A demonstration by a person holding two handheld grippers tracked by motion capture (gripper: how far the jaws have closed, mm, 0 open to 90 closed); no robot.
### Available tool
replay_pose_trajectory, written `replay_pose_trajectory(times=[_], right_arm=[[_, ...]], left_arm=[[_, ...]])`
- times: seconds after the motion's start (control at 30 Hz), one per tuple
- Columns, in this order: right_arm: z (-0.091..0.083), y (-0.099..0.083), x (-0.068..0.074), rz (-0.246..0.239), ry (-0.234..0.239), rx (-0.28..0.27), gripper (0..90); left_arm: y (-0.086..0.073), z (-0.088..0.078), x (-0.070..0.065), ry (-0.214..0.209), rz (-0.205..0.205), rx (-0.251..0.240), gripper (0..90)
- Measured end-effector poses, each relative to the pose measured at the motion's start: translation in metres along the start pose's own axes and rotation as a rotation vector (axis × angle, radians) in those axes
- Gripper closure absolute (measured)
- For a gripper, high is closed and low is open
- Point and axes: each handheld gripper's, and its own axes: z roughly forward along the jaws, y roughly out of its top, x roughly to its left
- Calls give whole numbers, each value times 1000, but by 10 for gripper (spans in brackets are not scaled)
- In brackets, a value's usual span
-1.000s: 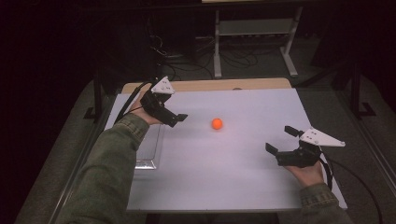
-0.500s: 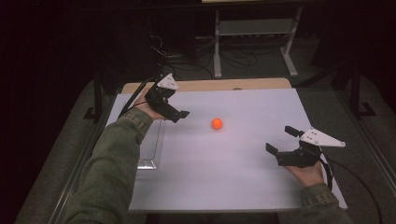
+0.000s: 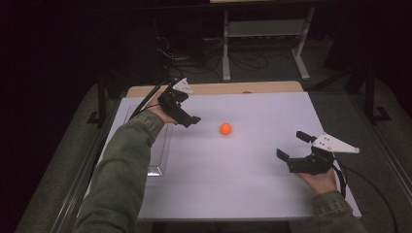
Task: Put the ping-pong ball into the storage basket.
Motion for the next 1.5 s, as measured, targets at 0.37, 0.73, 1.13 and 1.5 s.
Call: replay_pose_trajectory(times=[0.37,0.73,1.13,1.5], right_arm=[[-1,0,1,3,2,-1,0],[0,0,1,7,4,-2,0],[0,-1,1,8,2,6,0],[1,-1,1,14,15,15,0]], left_arm=[[13,12,-3,-31,36,25,0],[20,22,-3,-31,76,48,0],[22,31,-5,-40,95,70,0],[24,44,-8,-60,106,87,0]])
